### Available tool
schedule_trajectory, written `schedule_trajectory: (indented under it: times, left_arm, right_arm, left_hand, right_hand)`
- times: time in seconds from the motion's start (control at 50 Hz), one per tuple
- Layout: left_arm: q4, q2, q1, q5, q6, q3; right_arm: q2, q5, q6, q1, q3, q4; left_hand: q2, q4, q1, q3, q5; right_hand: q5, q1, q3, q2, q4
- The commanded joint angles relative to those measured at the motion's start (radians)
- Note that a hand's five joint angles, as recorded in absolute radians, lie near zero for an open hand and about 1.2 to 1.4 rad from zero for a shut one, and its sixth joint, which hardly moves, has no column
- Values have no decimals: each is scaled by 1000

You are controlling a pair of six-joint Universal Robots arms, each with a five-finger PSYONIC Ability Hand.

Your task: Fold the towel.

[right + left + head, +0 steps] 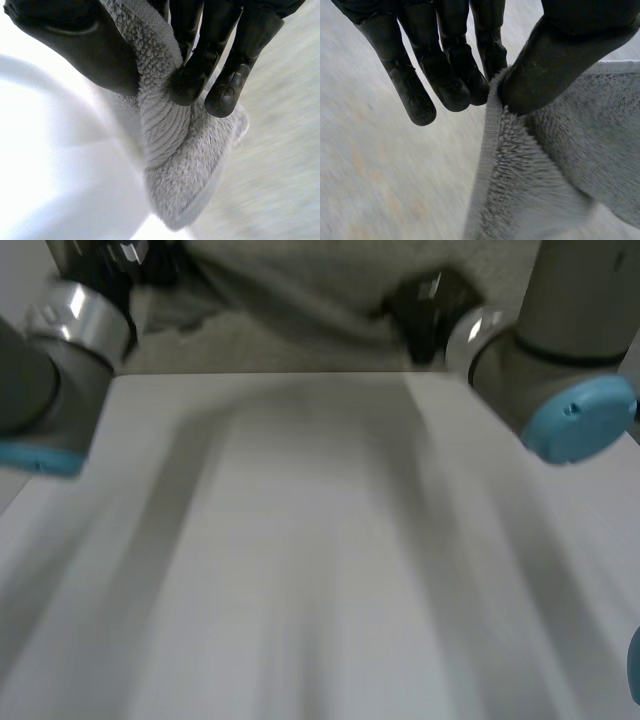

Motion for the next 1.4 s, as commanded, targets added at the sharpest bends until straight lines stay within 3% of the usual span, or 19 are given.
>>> schedule_trajectory:
  times: [0.02,0.18,0.4,0.46,0.56,0.7,0.96,1.06,1.08,1.1,1.2,1.24,1.26,1.3,1.4]
  left_arm:
    - [21,-12,12,93,128,-321]
    - [105,-13,27,136,307,-586]
    - [133,-64,41,133,457,-623]
    - [153,-78,41,131,463,-619]
    - [243,-139,58,125,463,-602]
    - [259,-207,72,124,465,-574]
    - [260,-265,101,124,462,-508]
    - [254,-268,101,124,462,-507]
    - [250,-268,101,127,462,-507]
    - [246,-267,101,133,457,-510]
    - [245,-253,102,134,456,-524]
    - [243,-247,101,134,454,-527]
    - [239,-241,101,136,456,-531]
    - [233,-233,101,136,456,-537]
    - [226,-210,104,136,454,-548]
  right_arm:
    - [-65,-60,2,-1,360,139]
    - [-233,-74,-18,-32,665,-54]
    - [-363,-71,-14,-69,909,-171]
    - [-397,-71,-9,-69,973,-218]
    - [-461,-71,-6,-69,1072,-298]
    - [-481,-66,-3,-90,1170,-404]
    - [-484,-66,5,-153,1211,-418]
    - [-510,-74,64,-210,1243,-442]
    - [-516,-77,81,-222,1259,-442]
    - [-517,-77,81,-222,1259,-442]
    - [-517,-77,97,-222,1308,-445]
    - [-517,-79,100,-222,1338,-465]
    - [-517,-79,100,-222,1339,-465]
    - [-517,-79,100,-225,1364,-494]
    - [-512,-80,98,-227,1383,-502]
  left_hand:
    - [56,37,130,52,111]
    - [56,37,130,52,111]
    - [56,37,130,52,111]
    - [36,17,109,32,91]
    - [-366,-385,-292,-370,-310]
    - [-463,-482,-389,-467,-407]
    - [-516,-535,-443,-520,-461]
    - [-469,-488,-396,-473,-414]
    - [-338,-357,-265,-342,-283]
    - [-17,-36,56,-21,38]
    - [56,37,130,52,111]
    - [56,37,130,52,111]
    - [56,37,130,52,111]
    - [56,37,130,52,111]
    - [56,37,130,52,111]
  right_hand:
    - [38,80,69,59,58]
    - [38,80,69,59,58]
    - [38,80,69,59,58]
    - [38,80,69,59,58]
    - [38,80,69,59,58]
    - [38,80,69,59,58]
    - [38,80,69,59,58]
    - [38,80,69,59,58]
    - [38,80,69,59,58]
    - [38,80,69,59,58]
    - [38,80,69,59,58]
    - [-328,-287,-298,-307,-308]
    - [-331,-289,-300,-309,-310]
    - [-673,-631,-642,-652,-653]
    - [-771,-729,-741,-750,-751]
